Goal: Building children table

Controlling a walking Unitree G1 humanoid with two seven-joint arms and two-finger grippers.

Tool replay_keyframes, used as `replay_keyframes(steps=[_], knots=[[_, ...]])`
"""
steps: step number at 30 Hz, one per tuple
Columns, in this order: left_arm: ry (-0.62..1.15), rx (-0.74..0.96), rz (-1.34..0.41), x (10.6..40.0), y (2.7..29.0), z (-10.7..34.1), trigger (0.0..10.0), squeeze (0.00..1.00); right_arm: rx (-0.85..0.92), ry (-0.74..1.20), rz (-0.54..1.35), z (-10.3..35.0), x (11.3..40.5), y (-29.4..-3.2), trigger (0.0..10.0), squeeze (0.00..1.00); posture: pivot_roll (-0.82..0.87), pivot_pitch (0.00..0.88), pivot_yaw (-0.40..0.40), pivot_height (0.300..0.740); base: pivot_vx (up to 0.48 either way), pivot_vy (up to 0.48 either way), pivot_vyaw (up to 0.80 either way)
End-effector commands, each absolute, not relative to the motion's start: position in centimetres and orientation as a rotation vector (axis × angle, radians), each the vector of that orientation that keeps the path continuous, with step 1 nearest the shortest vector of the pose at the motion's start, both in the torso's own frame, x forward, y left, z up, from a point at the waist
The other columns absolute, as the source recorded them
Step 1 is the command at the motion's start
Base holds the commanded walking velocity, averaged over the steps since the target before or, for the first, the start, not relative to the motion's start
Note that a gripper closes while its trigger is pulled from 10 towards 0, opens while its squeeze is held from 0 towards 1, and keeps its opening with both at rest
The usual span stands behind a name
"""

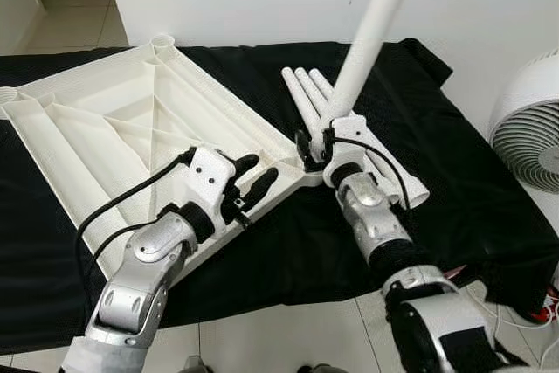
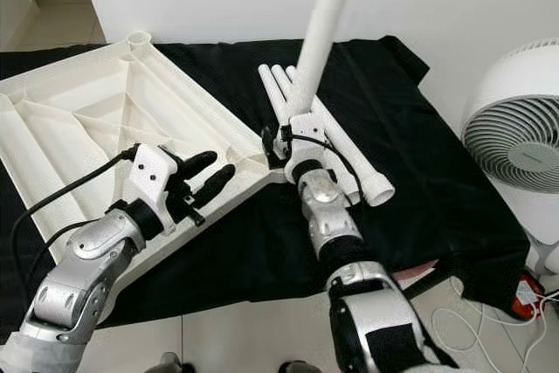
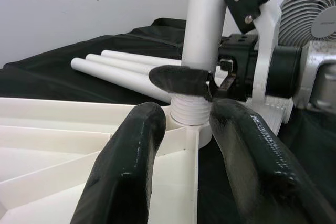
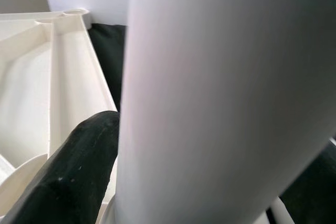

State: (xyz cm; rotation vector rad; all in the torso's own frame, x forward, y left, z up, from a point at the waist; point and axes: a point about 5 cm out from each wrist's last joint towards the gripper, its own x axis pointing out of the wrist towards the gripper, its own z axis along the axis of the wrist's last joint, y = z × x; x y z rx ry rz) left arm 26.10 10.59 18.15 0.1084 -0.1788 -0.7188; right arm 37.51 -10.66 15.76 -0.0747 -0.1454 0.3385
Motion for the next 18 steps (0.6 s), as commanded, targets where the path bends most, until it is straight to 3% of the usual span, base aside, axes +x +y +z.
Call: replay_keyframes(steps=[1, 4, 5, 6, 7, 8, 18], knots=[[-0.181, 0.108, -0.704, 26.3, 10.63, 18.11, 10.0, 0.0, -0.06, -0.148, 0.387, 15.89, 37.59, -10.79, 10.0, 0.0, -0.01, 0.047, -0.016, 0.74, 0.0, 0.0, 0.0], [-0.184, 0.109, -0.704, 26.31, 10.62, 18.16, 10.0, 0.0, -0.098, -0.157, 0.513, 16.33, 37.62, -11.02, 10.0, 0.0, -0.01, 0.047, -0.016, 0.74, 0.0, 0.0, 0.0], [-0.184, 0.11, -0.704, 26.34, 10.63, 18.17, 10.0, 0.0, -0.101, -0.146, 0.557, 16.32, 37.62, -11.06, 8.0, 0.0, -0.01, 0.044, -0.012, 0.74, 0.0, 0.0, 0.0], [-0.184, 0.11, -0.704, 26.34, 10.63, 18.17, 10.0, 0.0, -0.101, -0.146, 0.557, 16.32, 37.62, -11.06, 8.0, 0.0, -0.01, 0.044, -0.012, 0.74, 0.0, 0.0, 0.0], [-0.185, 0.11, -0.703, 26.4, 10.66, 18.2, 10.0, 0.0, -0.107, -0.134, 0.607, 16.28, 37.62, -11.19, 3.1, 0.0, -0.01, 0.044, -0.012, 0.74, 0.0, 0.0, 0.0], [-0.186, 0.111, -0.703, 26.41, 10.67, 18.22, 10.0, 0.0, -0.125, -0.124, 0.617, 16.23, 37.68, -11.31, 0.0, 0.0, -0.01, 0.044, -0.012, 0.74, 0.0, 0.0, 0.0], [-0.193, 0.116, -0.696, 26.66, 10.84, 18.4, 10.0, 0.0, -0.182, -0.068, 0.669, 16.34, 38.25, -11.71, 0.0, 0.0, -0.01, 0.037, -0.008, 0.74, 0.0, 0.0, 0.0]])
